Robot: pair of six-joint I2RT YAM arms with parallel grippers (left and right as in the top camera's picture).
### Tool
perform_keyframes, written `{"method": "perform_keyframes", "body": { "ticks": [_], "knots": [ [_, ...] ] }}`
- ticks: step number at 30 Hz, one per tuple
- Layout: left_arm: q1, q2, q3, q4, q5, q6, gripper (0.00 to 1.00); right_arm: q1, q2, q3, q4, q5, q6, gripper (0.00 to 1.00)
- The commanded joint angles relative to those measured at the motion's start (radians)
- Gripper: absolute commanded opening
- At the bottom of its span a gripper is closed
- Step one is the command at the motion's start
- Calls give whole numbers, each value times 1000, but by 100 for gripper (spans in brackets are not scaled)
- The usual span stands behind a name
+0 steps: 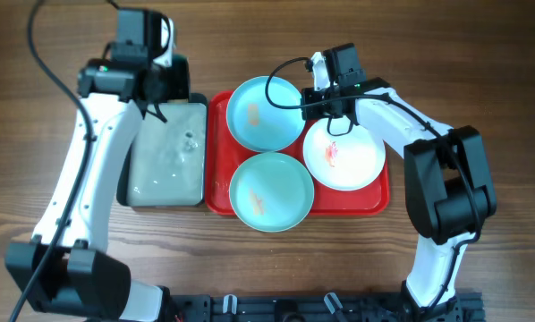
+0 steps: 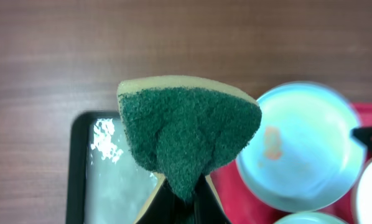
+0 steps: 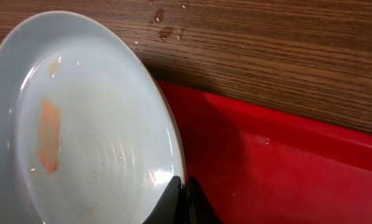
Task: Clean dirty plates on tray and stack at the side
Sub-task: 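Carry the sponge with the left gripper over the held blue plate, then scrub the blue plate with the sponge while right gripper holds it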
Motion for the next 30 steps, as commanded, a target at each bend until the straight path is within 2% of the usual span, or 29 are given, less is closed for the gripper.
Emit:
{"method": "perform_keyframes", "body": {
  "ticks": [1,3,6,10,12,17,23,26,30],
  "knots": [
    [5,27,16,-55,20,-14,4,0,10,16,2,-92,4,4],
    [-2,89,11,-84,48,-45,4,0,10,16,3,-91,27,4],
    [-39,186,10,-58,170,-66,4,0,10,16,5,-91,43,4],
    [-117,269,10,14,183,-172,4,4,10,16,6,-89,50,4],
    [-172,321,10,71,181,-225,4,5,10,16,6,-87,50,4],
    [-200,403,10,145,175,-299,4,6,10,16,6,-87,48,4],
    [-201,484,9,146,144,-315,4,6,10,16,5,-87,46,4],
    [-210,512,-6,151,77,-355,4,6,10,16,5,-87,45,4],
    [-243,568,-12,163,78,-354,4,6,10,16,5,-87,41,4]
  ]
}}
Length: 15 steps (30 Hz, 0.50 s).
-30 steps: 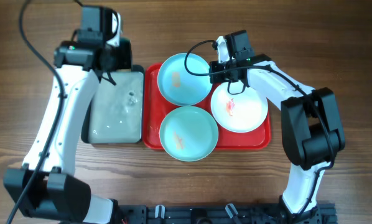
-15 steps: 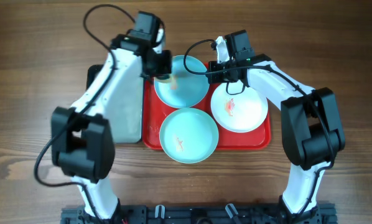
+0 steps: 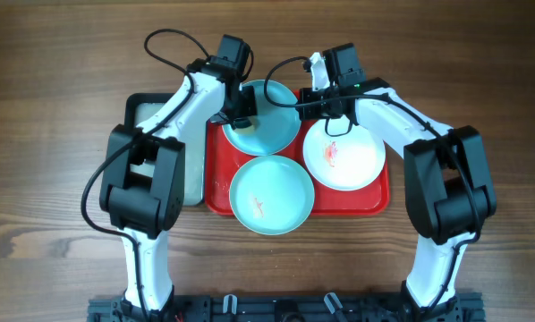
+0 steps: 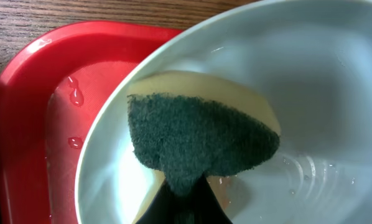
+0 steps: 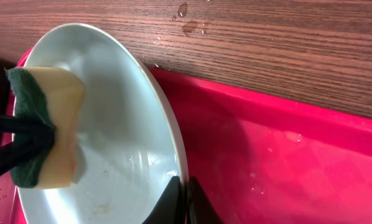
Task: Clean dirty plates on tray and stack at the side
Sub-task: 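Scrub the blue plate with the sponge while right gripper holds it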
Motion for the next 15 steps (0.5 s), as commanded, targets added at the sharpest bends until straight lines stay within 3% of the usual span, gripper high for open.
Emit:
{"method": "perform_keyframes", "body": {
  "ticks": [1,6,10,15],
  "knots": [
    [-45,83,-19,18,-30,-19,4,5,10,16,5,-23,3,4],
    [-118,102,-19,53,14,-20,4,5,10,16,4,-23,-11,4],
    [-122,102,-19,95,184,-20,4,5,10,16,4,-23,-11,4],
    [-83,6,-18,95,194,-72,4,5,10,16,2,-23,-14,4]
  ]
}}
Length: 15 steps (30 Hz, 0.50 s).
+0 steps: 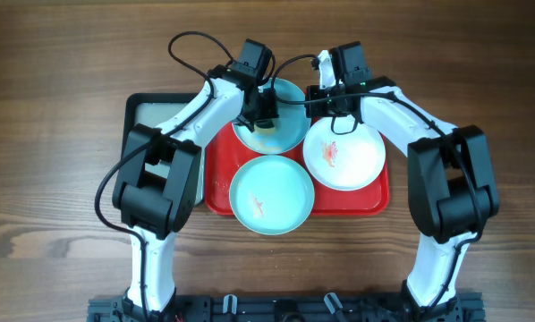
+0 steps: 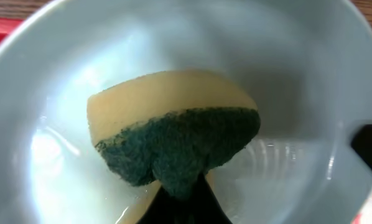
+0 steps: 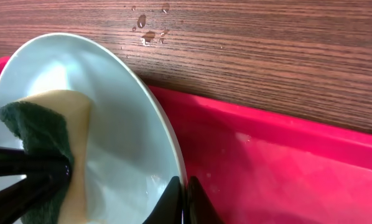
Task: Clean dirty plates on tray and stack at the side
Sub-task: 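Scrub the blue plate with the sponge while right gripper holds it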
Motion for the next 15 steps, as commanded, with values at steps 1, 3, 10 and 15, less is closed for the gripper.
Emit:
{"method": "perform_keyframes", "body": {
  "ticks": [1,3,10,15],
  "knots": [
    [8,-70,-20,-3,99,-29,4,29,10,16,6,-76,-9,4],
    [18,-135,-20,-5,66,-29,4,29,10,16,6,-76,-9,4],
    [19,-137,-20,-56,-168,-29,4,29,10,16,7,-76,-10,4],
    [19,-97,-65,-55,-206,-35,4,29,10,16,8,-76,-10,4]
  ]
}}
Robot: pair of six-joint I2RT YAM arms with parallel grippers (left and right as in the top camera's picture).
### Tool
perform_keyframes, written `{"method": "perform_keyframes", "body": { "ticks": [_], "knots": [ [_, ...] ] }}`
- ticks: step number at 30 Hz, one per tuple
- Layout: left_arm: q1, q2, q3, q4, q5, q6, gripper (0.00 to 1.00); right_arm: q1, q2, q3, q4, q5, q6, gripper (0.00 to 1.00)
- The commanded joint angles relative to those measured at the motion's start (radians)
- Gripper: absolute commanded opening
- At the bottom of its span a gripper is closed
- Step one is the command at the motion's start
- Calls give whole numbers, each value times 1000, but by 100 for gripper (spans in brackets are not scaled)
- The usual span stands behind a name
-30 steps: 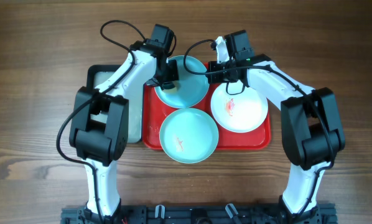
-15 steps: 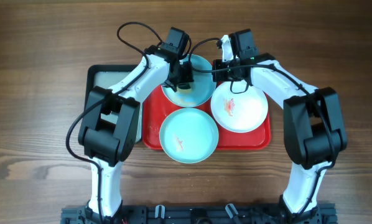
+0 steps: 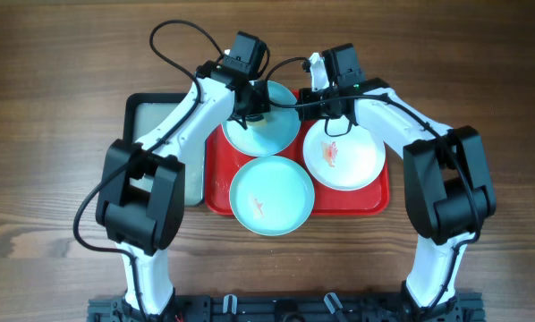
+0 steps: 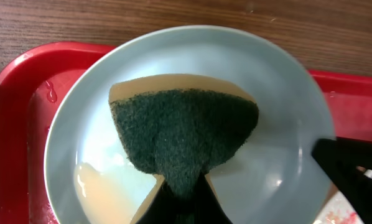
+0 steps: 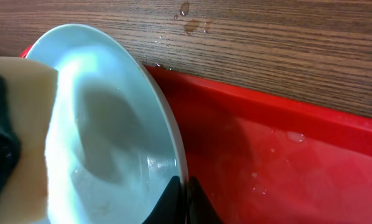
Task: Clean dirty plates on tray and stack at the side
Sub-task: 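Scrub the blue plate with the sponge while right gripper holds it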
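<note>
A red tray (image 3: 217,192) holds three plates. The far light-blue plate (image 3: 281,134) (image 4: 279,143) (image 5: 111,149) is wet, with no stain showing. My right gripper (image 3: 310,100) (image 5: 181,182) is shut on its right rim. My left gripper (image 3: 248,103) (image 4: 181,186) is shut on a green-and-yellow sponge (image 4: 183,134) (image 5: 18,143), held over the plate's left part. The near light-blue plate (image 3: 271,192) bears an orange smear, and the white plate (image 3: 343,154) a red one.
A black basin of soapy water (image 3: 160,143) stands left of the tray. Water drops (image 5: 192,25) lie on the wood behind the tray. Both arms meet over the tray's far half.
My left gripper with the sponge has shifted from the middle of the far blue plate toward its left side and sits higher over it. My right gripper still pinches the rim.
First my left gripper held the sponge over the basin while my right held the stained far blue plate by its rim. Then the sponge was on the plate's left part, later on its middle. Now the orange smear no longer shows there.
</note>
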Motion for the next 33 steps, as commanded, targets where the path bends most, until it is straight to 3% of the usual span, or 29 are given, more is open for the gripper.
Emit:
{"method": "perform_keyframes", "body": {
  "ticks": [1,7,13,20,26,30,33],
  "knots": [
    [9,26,-61,3,-94,-41,4,1,10,16,4,-26,-9,4],
    [6,32,-223,109,-87,-64,4,1,10,16,3,-26,-9,4],
    [6,32,-282,233,189,-65,6,1,10,16,3,-26,-10,4],
    [6,32,-282,323,375,-66,4,1,10,16,3,-26,-10,4],
    [7,32,-282,324,346,-65,4,1,10,16,3,-26,-10,4],
    [7,32,-282,247,97,-66,4,1,10,16,3,-26,-10,4],
    [6,32,-282,230,64,-85,4,1,10,16,3,-26,-9,5]
  ]
}}
